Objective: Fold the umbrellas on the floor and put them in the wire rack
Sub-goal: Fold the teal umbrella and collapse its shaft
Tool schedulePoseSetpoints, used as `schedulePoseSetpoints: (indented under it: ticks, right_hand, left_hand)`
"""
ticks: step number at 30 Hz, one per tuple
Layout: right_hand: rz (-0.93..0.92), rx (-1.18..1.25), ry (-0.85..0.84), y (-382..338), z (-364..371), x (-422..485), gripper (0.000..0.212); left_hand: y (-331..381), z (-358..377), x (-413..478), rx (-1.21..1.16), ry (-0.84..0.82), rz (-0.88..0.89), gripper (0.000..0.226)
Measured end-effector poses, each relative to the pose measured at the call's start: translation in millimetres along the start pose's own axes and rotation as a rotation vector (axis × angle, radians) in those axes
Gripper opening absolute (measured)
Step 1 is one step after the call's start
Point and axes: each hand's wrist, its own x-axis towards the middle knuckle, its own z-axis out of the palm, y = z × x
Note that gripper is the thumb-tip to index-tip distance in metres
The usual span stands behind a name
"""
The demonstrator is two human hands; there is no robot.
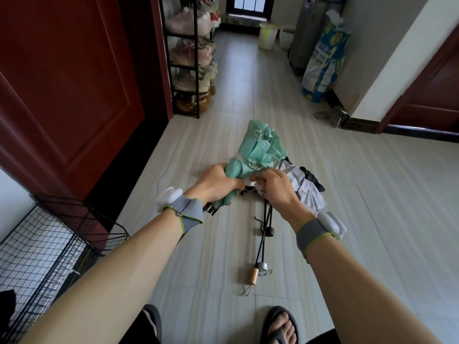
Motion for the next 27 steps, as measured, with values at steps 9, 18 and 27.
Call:
schedulePoseSetpoints:
  ticks: [9, 18, 27]
  right_hand:
    - [-0.091, -0.217, -0.007, 3.1, -3.8, -10.1, 0.029]
    - [0.012, 0.062, -0.002, -0.3, -10.2, -15.6, 0.025]
    - [-0.095, -0.288, -0.068, -28.0, 4.9, -28.9, 0.028]
  left_hand:
    - [-2.8, -5.9, 5.2, -0.065, 0.054, -0.032, 0.014]
    - [-3.7, -8.8, 5.4, -0.053, 0.055, -0.047, 0.013]
    - [-16.4, 28.2, 3.4, 0.499, 0.352, -0.125, 0.04]
